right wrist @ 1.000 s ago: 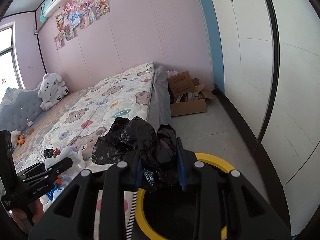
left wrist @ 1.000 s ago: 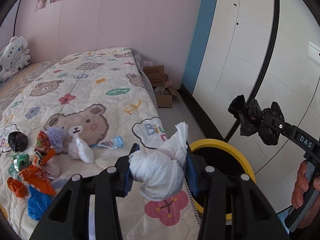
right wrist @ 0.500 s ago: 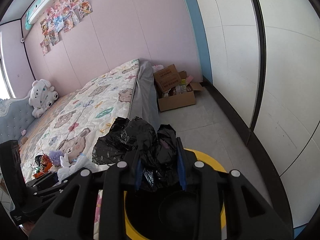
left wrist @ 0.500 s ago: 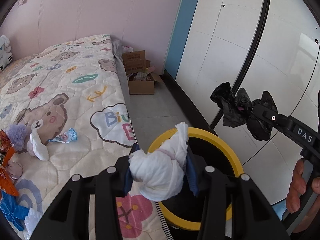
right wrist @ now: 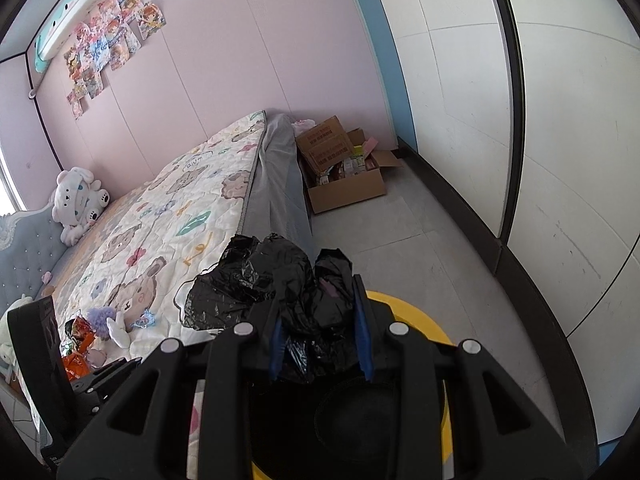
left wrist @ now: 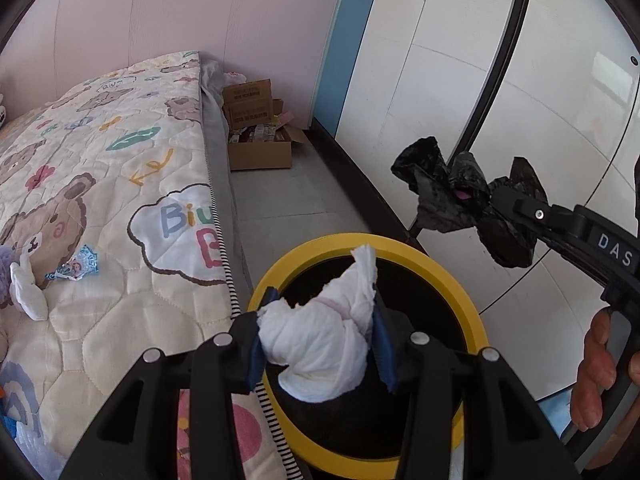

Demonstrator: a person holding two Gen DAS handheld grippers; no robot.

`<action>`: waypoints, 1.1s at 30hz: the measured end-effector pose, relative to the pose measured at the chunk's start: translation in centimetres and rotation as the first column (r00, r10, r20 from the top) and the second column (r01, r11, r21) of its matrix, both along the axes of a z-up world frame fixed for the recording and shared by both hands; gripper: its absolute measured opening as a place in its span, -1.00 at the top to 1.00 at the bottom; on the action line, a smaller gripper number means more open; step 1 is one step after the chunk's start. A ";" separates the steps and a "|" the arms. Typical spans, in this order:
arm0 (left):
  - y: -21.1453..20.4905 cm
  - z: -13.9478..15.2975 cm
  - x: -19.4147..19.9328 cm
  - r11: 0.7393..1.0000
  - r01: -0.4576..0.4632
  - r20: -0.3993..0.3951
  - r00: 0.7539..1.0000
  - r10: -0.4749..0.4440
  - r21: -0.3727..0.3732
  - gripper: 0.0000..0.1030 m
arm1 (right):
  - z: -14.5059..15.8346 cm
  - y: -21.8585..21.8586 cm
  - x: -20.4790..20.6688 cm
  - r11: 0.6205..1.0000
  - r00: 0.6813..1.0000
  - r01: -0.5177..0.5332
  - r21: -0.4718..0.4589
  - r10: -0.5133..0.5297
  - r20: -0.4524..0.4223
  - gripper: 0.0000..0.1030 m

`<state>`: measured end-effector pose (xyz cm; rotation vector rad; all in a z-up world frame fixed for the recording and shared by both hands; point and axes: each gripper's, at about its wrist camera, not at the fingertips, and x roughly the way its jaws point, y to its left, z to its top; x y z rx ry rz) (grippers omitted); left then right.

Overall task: Collect trash
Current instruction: 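Open both tools to drop the tissue bundle and black bag into bin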

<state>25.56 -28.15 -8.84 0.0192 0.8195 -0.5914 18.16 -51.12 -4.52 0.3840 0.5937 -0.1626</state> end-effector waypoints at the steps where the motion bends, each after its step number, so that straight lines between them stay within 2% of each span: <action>1: -0.1 -0.1 0.0 1.000 0.002 0.002 1.000 -0.002 -0.002 0.19 | -0.1 -0.1 0.0 1.000 1.000 -0.006 0.009 0.006 0.004 0.45; 11: -0.4 -0.3 0.0 1.000 0.005 0.009 1.000 -0.005 -0.021 0.07 | -0.1 -0.7 -0.3 0.999 1.000 0.023 0.027 -0.024 0.015 0.26; 16: -0.3 -0.2 0.0 1.000 -0.002 0.009 1.000 0.003 -0.022 -0.09 | -0.3 -1.2 -0.4 0.998 0.999 0.047 0.036 -0.047 0.009 0.10; 20: 0.0 0.0 -0.1 1.000 -0.015 0.012 1.000 0.015 -0.027 -0.31 | -0.5 -1.7 -0.7 0.997 0.998 0.059 0.044 -0.059 0.009 -0.01; 25: 0.4 0.6 -0.3 0.999 -0.022 0.021 1.000 0.023 -0.031 -0.40 | -0.5 -2.0 -1.0 0.996 0.997 0.072 0.054 -0.073 0.009 -0.02; 33: 2.3 2.2 -0.6 0.997 -0.067 0.047 0.997 0.069 -0.042 -0.40 | 0.7 -1.1 -1.6 0.998 0.998 0.050 0.044 -0.052 0.031 -0.02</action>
